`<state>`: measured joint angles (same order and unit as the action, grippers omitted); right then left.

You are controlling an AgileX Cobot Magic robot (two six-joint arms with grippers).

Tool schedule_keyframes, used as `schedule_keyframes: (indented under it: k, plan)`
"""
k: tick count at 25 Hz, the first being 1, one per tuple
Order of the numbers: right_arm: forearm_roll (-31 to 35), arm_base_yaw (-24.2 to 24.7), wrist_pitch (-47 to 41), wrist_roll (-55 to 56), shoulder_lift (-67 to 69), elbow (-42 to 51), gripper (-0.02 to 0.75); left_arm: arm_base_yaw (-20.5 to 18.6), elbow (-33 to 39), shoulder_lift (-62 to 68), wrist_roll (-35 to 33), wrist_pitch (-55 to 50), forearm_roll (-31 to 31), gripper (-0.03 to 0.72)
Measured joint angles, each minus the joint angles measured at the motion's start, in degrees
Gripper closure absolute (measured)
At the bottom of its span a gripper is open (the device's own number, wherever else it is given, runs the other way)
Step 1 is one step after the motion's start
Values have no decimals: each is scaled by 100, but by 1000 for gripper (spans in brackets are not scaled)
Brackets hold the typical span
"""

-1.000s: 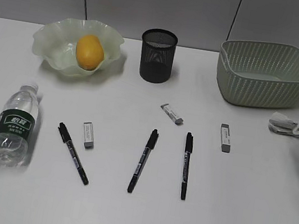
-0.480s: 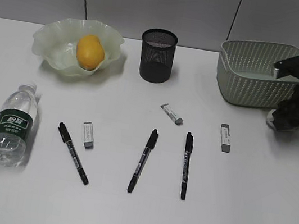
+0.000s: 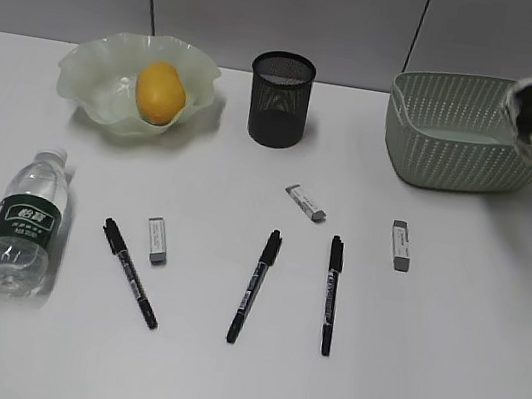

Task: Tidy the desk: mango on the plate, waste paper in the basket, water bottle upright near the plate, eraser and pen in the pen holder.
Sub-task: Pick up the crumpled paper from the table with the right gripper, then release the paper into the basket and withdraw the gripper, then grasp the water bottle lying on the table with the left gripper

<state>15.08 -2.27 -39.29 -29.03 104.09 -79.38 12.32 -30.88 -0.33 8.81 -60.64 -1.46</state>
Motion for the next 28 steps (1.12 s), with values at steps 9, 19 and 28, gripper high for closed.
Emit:
schedule_keyframes:
  k: [9,19,28]
  plan:
    - [90,0,-118,668,1543,-2141,573,-5,0,0,0,6,53,239]
    - [47,-2,-1011,946,1093,-1868,176,-5,0,0,0,6,97,243]
    - [-253,-9,-602,1285,-3898,2792,216,-5,0,328,0,15,146,338]
